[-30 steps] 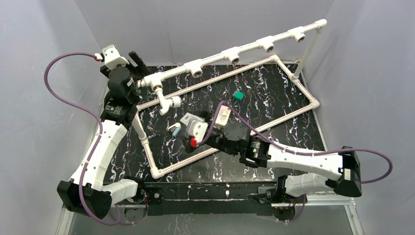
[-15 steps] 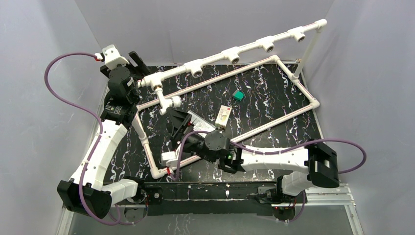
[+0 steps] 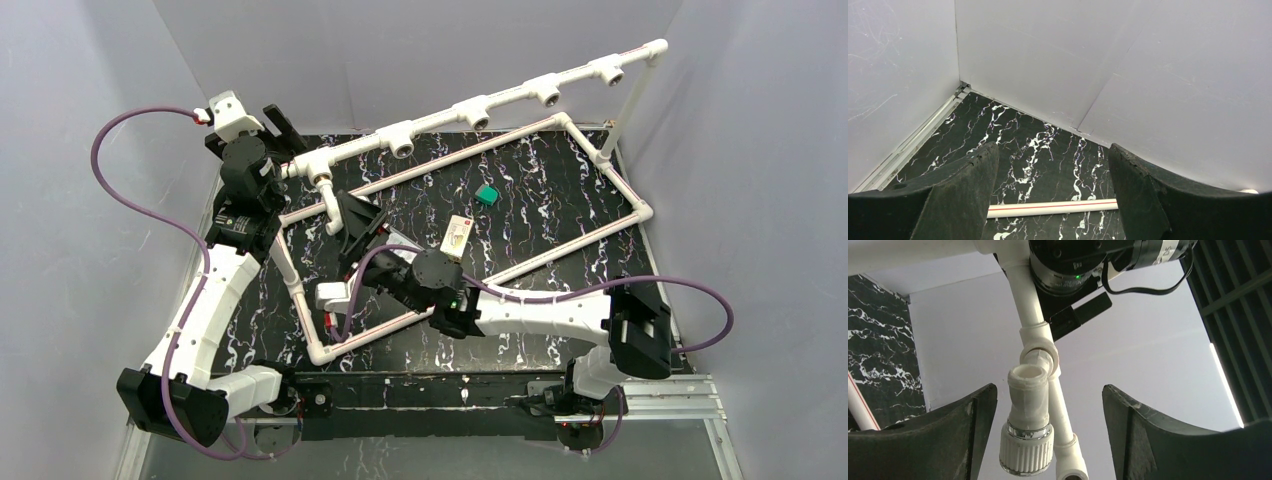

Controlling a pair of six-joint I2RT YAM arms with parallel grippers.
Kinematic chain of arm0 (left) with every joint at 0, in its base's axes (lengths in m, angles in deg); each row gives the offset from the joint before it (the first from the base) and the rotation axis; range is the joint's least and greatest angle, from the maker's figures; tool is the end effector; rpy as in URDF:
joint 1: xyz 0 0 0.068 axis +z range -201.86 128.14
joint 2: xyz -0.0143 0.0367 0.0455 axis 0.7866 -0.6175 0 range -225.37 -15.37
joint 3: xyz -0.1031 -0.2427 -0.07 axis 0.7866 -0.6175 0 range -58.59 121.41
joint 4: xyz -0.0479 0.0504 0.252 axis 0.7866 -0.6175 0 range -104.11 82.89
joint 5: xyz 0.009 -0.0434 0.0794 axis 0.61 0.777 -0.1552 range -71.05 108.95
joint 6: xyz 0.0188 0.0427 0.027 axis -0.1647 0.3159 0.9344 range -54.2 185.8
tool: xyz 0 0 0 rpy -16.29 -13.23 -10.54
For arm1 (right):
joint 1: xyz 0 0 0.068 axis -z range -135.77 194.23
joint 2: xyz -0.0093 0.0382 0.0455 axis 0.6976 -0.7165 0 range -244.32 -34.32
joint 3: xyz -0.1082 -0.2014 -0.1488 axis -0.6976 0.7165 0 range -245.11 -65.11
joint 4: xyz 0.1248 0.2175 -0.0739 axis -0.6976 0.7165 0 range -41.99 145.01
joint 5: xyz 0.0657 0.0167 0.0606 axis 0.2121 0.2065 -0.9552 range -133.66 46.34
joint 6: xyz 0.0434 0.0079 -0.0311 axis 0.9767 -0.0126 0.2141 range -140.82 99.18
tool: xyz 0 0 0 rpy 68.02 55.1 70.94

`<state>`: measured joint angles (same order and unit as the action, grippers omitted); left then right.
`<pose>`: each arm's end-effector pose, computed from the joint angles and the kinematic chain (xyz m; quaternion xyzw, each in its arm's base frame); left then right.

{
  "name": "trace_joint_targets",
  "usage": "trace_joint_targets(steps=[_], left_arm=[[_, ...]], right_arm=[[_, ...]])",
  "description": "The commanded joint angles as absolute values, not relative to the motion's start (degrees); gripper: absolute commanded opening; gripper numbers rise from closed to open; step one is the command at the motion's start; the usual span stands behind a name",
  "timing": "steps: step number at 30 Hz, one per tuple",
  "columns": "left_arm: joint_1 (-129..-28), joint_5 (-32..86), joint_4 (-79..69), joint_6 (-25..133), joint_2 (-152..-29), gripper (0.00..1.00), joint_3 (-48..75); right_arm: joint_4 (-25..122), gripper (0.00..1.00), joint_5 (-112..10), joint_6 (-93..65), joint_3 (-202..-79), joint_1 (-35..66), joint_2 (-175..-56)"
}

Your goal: Install the water faucets

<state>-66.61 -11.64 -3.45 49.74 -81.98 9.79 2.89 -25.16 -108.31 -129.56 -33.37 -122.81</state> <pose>0.2584 -0.0492 0.4333 -0.2026 0.6467 -0.0184 0.7351 0.0888 0.3510 0.3711 -0.5366 0.2038 -0.1607 0.8029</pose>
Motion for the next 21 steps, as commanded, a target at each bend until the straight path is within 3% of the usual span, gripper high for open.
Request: trace_joint_targets(steps=[1,5,14,21], left_arm=[[-66.93,-11.42,-21.92,50.68,-87.41,0.77,3.38],[-66.94,-11.36,-21.84,50.68,-87.78,0.77,3.53],[-66.95,-11.30,-21.96,50.62,-87.93,0.77,3.79],[-66.90,-11.29,-22.10,50.85,-86.97,0.77,3.36]], right_arm=[[1.50,0.82,-25.32,-103.91,-131.64,-32.09,-122.18],[3.45,0.75,-25.81,-101.52,-131.78,-31.48,-122.25],[2.74,0.45,-23.88,-100.00,-133.40,-31.31,-124.30],[-2.85,0.14,-19.81,-97.25,-135.24,-31.70,-127.55]])
